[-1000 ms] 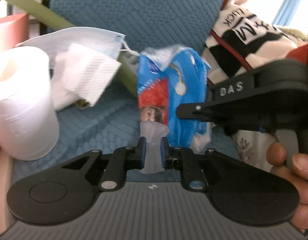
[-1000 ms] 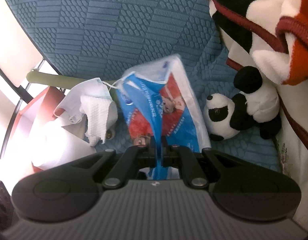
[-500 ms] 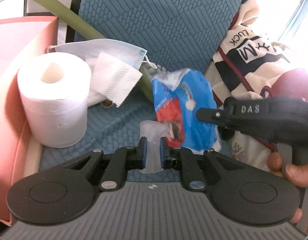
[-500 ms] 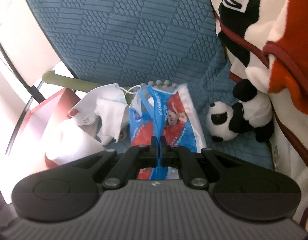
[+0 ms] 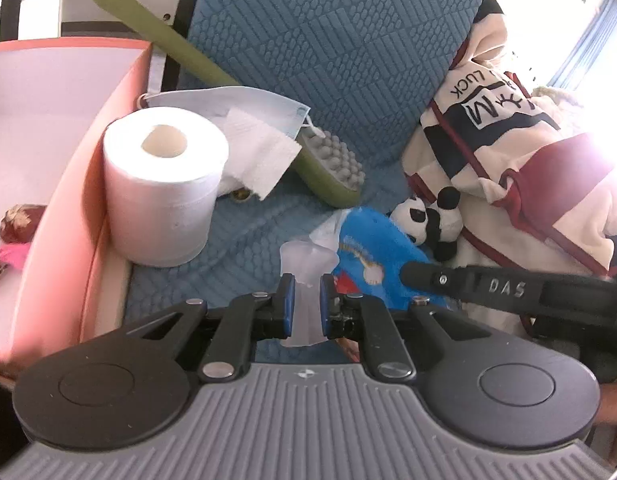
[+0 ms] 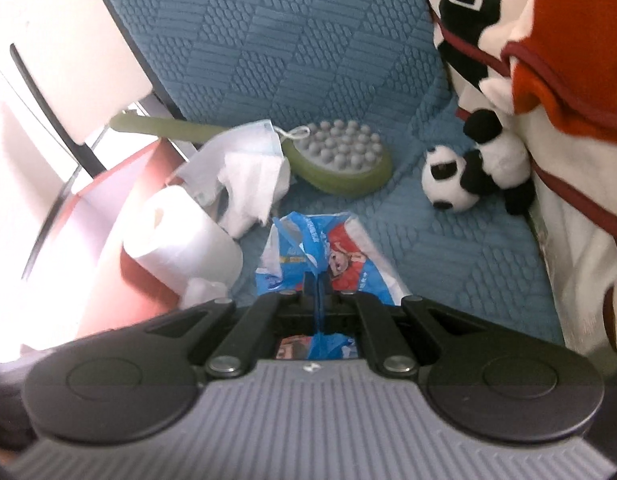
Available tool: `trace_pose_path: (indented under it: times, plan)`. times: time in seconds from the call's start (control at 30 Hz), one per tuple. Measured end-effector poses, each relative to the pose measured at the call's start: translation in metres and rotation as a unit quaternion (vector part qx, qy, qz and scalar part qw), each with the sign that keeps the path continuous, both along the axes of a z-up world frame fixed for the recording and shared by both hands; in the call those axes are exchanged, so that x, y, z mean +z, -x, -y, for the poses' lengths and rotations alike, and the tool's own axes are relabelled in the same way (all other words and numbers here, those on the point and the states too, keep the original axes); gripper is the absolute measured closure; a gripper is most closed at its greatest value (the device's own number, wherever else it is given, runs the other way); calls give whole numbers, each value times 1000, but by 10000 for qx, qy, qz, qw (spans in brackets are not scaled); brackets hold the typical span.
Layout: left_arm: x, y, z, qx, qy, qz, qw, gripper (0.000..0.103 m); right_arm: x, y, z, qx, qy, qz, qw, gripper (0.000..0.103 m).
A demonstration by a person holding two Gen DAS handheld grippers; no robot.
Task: Organize soft objects
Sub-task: 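Lift the tissue pack with the right tool while the left tool lifts the clear piece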
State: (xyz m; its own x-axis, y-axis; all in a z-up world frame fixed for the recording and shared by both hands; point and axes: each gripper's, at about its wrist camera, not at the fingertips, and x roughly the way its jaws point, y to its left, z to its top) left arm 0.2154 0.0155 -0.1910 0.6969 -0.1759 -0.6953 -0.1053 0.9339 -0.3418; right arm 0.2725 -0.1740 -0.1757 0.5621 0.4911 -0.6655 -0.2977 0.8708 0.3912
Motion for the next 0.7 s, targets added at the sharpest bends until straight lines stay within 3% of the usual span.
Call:
trace_pose_path:
  times: [0.23, 0.3, 0.37, 0.5, 0.57, 0.7]
  plan:
    - [-7, 8, -4, -16, 24, -77, 10000, 88, -24, 3, -13, -84, 596, -112, 9981, 93]
    - [-8, 9, -5, -18, 32, -94, 9999, 88, -30, -1, -15, -89, 789, -137, 9968, 77]
    - [-9, 8, -6, -29, 74, -103, 9999, 88, -37, -3, -17, -64, 876, -197, 9959, 69]
    - [-7, 8, -9, -27, 109, -100, 9999, 88, -44, -3, -23, 71, 1072, -218, 9940, 76]
    - [-6, 9, -11, -17, 123, -98, 9999, 88, -43, -2, -28, 110, 1195, -174, 9926, 97]
    - [1, 13, -15, 10, 144, -100, 9998, 88, -31, 5, -32, 142, 1236, 41, 9922, 98]
